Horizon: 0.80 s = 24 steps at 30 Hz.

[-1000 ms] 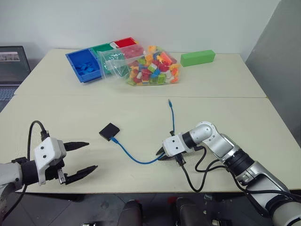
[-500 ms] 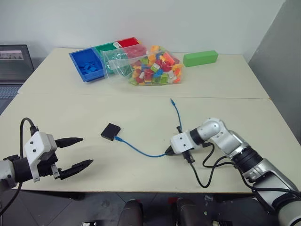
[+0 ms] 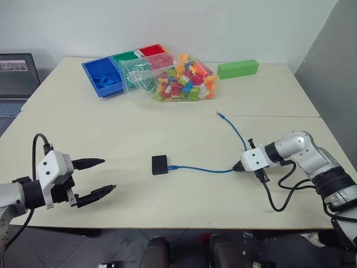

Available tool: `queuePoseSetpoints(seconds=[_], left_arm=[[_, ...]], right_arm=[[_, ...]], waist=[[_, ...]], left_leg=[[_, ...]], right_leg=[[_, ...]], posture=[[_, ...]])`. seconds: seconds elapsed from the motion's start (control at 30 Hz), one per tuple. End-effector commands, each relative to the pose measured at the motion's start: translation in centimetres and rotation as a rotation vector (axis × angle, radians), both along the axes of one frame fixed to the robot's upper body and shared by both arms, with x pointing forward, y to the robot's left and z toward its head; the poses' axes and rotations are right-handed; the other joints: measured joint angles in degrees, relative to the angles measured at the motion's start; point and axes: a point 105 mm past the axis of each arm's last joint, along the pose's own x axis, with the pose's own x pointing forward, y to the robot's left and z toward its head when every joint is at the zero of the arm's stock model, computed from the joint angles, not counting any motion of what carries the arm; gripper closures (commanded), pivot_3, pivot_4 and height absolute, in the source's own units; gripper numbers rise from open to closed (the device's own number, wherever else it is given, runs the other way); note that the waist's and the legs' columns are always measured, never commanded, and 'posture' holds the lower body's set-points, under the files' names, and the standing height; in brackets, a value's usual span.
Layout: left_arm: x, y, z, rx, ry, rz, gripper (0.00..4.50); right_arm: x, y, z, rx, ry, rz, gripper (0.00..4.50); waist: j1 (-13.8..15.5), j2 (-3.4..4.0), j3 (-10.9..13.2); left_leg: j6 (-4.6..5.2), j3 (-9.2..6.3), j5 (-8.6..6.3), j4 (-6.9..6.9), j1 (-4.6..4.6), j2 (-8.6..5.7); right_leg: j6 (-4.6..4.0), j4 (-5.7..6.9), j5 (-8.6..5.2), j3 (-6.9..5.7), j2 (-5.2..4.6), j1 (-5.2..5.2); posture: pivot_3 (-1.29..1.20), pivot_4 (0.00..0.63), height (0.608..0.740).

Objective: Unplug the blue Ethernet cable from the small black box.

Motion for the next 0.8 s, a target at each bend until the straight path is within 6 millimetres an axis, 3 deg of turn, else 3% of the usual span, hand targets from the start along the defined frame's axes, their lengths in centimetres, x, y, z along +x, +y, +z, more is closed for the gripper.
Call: queuePoseSetpoints(seconds=[0.03, 0.23, 0.4, 0.47, 0.57, 0.7, 0.8], left_arm=[[0.1, -0.6, 0.6, 0.009, -0.019, -0.032, 0.00], [-0.1, -0.9, 0.3, 0.006, -0.011, -0.041, 0.00], [-0.3, -1.1, -0.1, 0.007, 0.018, -0.047, 0.00], [-0.3, -1.2, 0.0, 0.007, 0.018, -0.049, 0.00], [-0.3, -1.3, 0.0, 0.010, 0.014, -0.051, 0.00], [-0.3, -1.3, 0.1, 0.015, 0.007, -0.050, 0.00], [-0.3, -1.4, 0.1, 0.015, 0.003, -0.047, 0.00]], right_arm=[[-0.9, 1.1, 0.2, 0.051, 0.021, 0.037, 3.99], [-2.5, 4.0, 2.1, 0.242, 0.115, 0.020, 2.74], [-2.6, 7.5, 2.1, 0.389, 0.172, -0.070, 2.74], [-1.9, 10.4, 1.9, 0.499, 0.187, -0.147, 2.74], [-1.6, 13.3, 1.2, 0.544, 0.191, -0.194, 2.74], [-0.9, 15.8, 0.7, 0.576, 0.177, -0.251, 2.74], [-1.0, 16.7, 0.1, 0.560, 0.191, -0.257, 2.74]], waist=[[-0.1, 0.00, 0.0], [-0.3, 0.06, 0.0], [-0.4, 0.07, 0.0], [-0.2, 0.07, 0.0], [-0.5, 0.02, 0.0], [-0.6, 0.07, 0.0], [-0.6, 0.07, 0.0]], left_leg=[[0.00, 0.01, 0.00, -0.01, 0.01, 0.00], [0.00, -0.01, 0.00, -0.03, -0.01, 0.10], [-0.01, -0.01, 0.00, -0.03, -0.01, 0.29], [-0.01, 0.00, 0.00, -0.02, -0.02, 0.30], [-0.01, 0.03, 0.00, -0.02, -0.04, 0.44], [-0.02, 0.06, 0.00, -0.05, -0.09, 0.56], [-0.03, 0.09, -0.01, -0.04, -0.08, 0.56]], right_leg=[[0.00, 0.00, 0.00, 0.02, 0.00, 0.00], [-0.01, 0.01, 0.00, 0.03, 0.00, -0.04], [-0.01, 0.03, 0.00, 0.00, 0.09, -0.06], [-0.01, 0.03, 0.00, -0.01, 0.13, -0.08], [-0.02, 0.03, 0.00, -0.01, 0.23, -0.14], [-0.13, 0.08, 0.02, -0.01, 0.35, -0.24], [-0.15, 0.07, 0.03, 0.01, 0.36, -0.25]], posture=[[0.00, 0.150, 0.740], [0.00, 0.150, 0.740], [0.00, 0.150, 0.740], [0.00, 0.150, 0.740], [0.00, 0.150, 0.740], [0.00, 0.150, 0.740], [0.00, 0.150, 0.740]])
